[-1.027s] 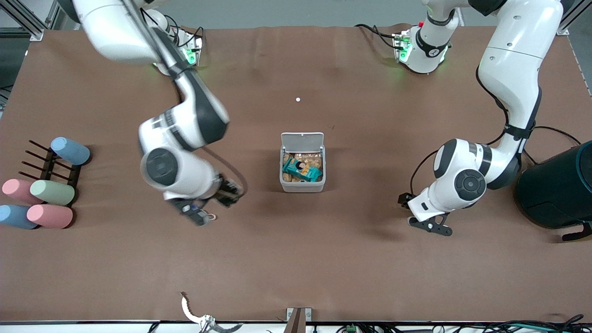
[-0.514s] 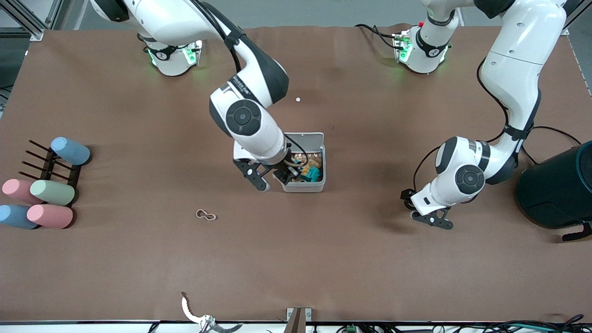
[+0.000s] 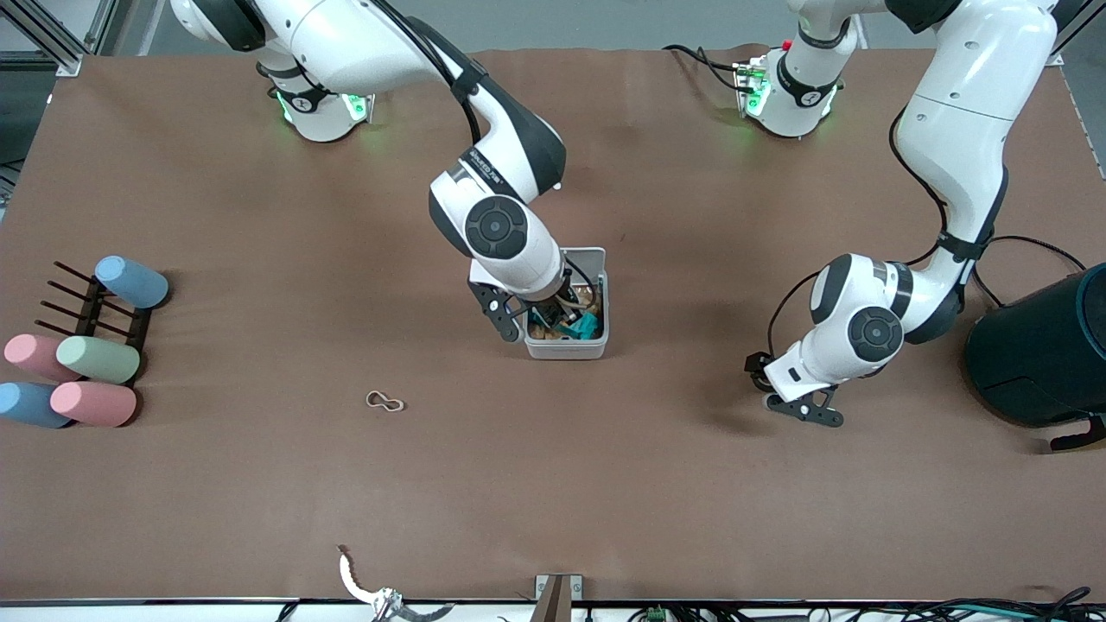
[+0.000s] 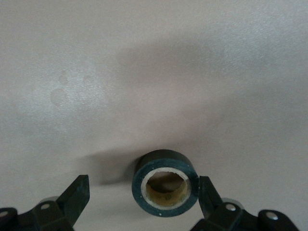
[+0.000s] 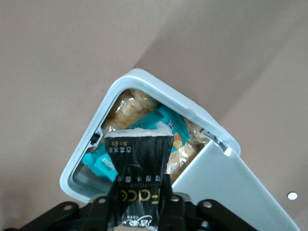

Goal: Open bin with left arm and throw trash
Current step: 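Open the right gripper to drop the black wrapper into the bin, then move the right gripper to the metal clip while the left gripper lifts the tape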

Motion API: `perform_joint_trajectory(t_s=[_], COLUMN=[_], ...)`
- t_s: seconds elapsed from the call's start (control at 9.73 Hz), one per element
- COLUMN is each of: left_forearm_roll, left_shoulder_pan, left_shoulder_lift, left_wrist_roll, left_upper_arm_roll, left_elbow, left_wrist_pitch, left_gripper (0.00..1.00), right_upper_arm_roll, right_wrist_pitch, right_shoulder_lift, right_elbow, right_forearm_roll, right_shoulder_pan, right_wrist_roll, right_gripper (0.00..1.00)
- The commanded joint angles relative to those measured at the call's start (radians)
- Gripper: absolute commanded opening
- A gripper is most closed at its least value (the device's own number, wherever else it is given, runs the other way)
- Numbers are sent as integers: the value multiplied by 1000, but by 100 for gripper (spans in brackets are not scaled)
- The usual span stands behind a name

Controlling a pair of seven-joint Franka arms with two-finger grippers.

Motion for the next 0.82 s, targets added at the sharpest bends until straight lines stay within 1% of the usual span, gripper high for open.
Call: perform_joint_trajectory(t_s=[0.0, 0.21, 0.31, 0.41, 0.51, 0.62, 0.72], left_forearm_roll=[-26, -26, -26, -26, -26, -26, -26], left_shoulder_pan=[3, 6, -2, -1, 1, 9, 9], left_shoulder_lift=[-8, -2, -5, -2, -1, 6, 6], left_wrist_roll=[-7, -7, -11, -12, -12, 7, 7], left_upper_arm_roll=[-6, -6, -9, -14, -15, -15, -15], left_elbow=[-16, -16, -15, -15, -16, -16, -16], left_wrist_pitch=[14, 14, 14, 17, 24, 26, 26], left_gripper=[100, 100, 100, 100, 98, 84, 40], right_upper_arm_roll=[0, -3, -4, -4, -9, -9, -7], right_wrist_pitch=[-11, -64, -95, -118, -141, -139, -101], right_shoulder_lift=[-19, -28, -43, -55, -52, -51, -52], right_elbow=[-8, -5, -5, -8, -28, -88, -143], right_forearm_roll=[23, 22, 22, 14, 8, -48, -101], right_shoulder_pan=[-28, -41, -91, -154, -217, -282, -342], right_wrist_roll=[5, 1, -5, -83, -225, -386, -457], right_gripper=[100, 100, 100, 100, 100, 100, 100])
